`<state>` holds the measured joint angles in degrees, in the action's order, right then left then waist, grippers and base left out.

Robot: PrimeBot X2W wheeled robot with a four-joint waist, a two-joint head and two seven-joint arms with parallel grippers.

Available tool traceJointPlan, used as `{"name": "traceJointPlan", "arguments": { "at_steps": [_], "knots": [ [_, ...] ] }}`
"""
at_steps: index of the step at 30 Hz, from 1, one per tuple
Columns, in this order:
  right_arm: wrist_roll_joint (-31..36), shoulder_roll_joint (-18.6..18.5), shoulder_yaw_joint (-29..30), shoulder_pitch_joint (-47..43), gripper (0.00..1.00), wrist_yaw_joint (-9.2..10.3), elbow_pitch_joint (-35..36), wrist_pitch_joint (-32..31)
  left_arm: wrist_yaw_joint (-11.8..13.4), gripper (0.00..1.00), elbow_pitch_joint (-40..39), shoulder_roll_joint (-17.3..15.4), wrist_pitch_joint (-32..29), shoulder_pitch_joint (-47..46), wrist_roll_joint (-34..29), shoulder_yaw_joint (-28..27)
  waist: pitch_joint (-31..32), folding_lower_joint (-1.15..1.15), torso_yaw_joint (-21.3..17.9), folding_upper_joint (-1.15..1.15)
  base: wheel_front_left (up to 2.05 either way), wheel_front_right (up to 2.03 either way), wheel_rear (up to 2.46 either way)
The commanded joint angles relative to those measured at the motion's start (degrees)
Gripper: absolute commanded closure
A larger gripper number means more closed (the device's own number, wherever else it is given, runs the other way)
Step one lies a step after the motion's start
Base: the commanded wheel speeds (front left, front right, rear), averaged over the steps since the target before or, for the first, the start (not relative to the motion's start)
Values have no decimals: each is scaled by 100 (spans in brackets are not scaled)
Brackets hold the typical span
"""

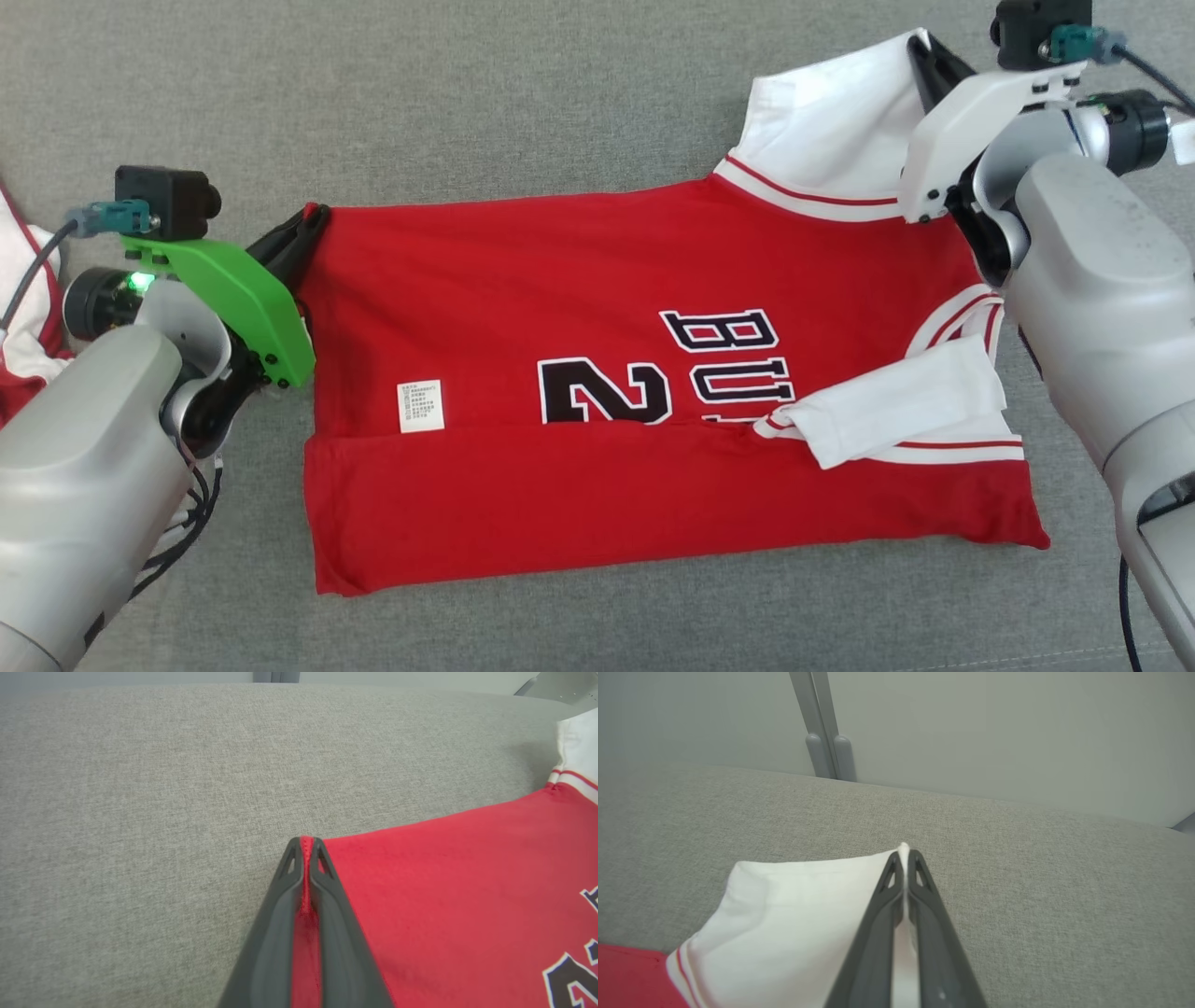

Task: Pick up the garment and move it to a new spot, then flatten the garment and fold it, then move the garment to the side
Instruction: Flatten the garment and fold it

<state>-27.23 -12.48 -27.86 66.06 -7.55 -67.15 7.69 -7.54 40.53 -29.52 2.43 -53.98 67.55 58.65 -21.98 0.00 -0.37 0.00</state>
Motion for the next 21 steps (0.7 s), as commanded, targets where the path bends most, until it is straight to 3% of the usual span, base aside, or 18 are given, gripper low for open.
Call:
{"name": "traceJointPlan", "arguments": {
  "at_steps": [1,10,21],
  "knots": [
    [-119,-48,-64,-228,100,13,147,122,27,100,48,18,114,146,-15,-15,218,0,-120,0,0,0,0],
    [-801,-540,-297,-1561,100,12,1321,501,251,100,26,184,772,766,-115,40,690,0,-70,0,0,0,0],
    [-1060,-1023,266,-3258,100,12,2913,532,558,100,-198,242,1165,1251,-315,59,982,0,13,0,0,0,0]
  ]
}}
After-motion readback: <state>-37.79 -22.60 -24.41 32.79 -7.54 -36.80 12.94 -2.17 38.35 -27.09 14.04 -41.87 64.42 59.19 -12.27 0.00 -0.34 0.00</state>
